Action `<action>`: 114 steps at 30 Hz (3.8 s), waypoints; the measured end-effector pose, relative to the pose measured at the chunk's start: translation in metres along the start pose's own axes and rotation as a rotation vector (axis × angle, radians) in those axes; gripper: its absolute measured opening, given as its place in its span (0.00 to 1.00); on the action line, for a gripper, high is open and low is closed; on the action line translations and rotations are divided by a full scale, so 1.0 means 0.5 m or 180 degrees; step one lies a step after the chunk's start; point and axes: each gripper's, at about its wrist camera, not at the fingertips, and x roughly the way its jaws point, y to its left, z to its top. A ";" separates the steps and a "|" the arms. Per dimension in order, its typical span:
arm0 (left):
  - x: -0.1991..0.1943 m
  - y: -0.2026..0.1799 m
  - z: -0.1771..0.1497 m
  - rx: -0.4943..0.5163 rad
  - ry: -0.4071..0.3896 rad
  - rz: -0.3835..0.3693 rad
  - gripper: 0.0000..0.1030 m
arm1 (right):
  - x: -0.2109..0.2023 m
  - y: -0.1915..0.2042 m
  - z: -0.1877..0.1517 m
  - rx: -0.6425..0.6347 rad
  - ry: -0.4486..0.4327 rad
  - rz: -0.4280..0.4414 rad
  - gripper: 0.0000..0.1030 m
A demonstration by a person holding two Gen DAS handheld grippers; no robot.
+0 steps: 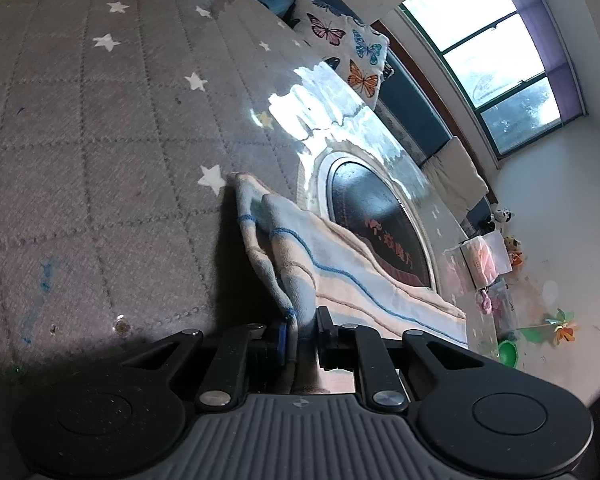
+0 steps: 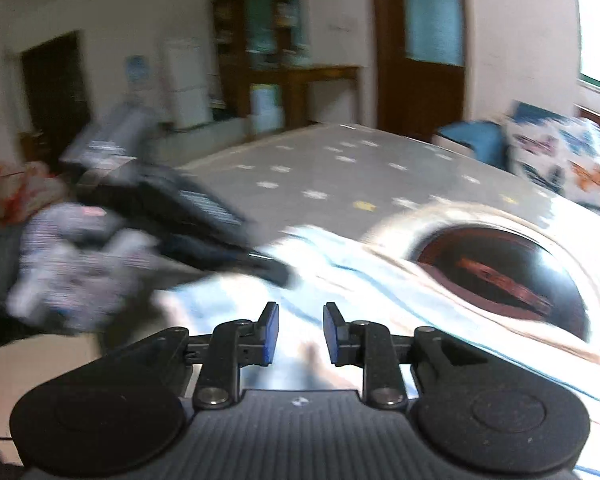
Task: Fold clothes
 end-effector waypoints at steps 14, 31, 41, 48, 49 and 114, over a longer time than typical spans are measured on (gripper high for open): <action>0.000 -0.011 0.007 0.0060 0.0033 -0.0050 0.15 | 0.143 -0.213 -0.002 0.0568 0.0305 -0.1103 0.28; -0.005 -0.023 0.007 0.0095 -0.0004 -0.0015 0.15 | 0.103 -0.160 -0.025 0.0466 0.0425 -0.1056 0.36; -0.015 -0.048 0.005 0.0141 -0.0098 0.0011 0.11 | 0.028 -0.095 -0.068 0.0458 0.0444 -0.0978 0.40; -0.009 -0.072 0.002 0.0174 -0.0125 0.0049 0.10 | -0.032 -0.048 -0.115 0.0443 0.0501 -0.0842 0.41; -0.010 -0.076 0.002 0.0176 -0.0130 0.0054 0.10 | -0.040 -0.041 -0.120 0.0399 0.0526 -0.0819 0.42; 0.184 -0.377 -0.087 0.1537 0.0448 0.0508 0.51 | -0.188 -0.395 -0.198 0.1714 -0.0249 -0.0745 0.39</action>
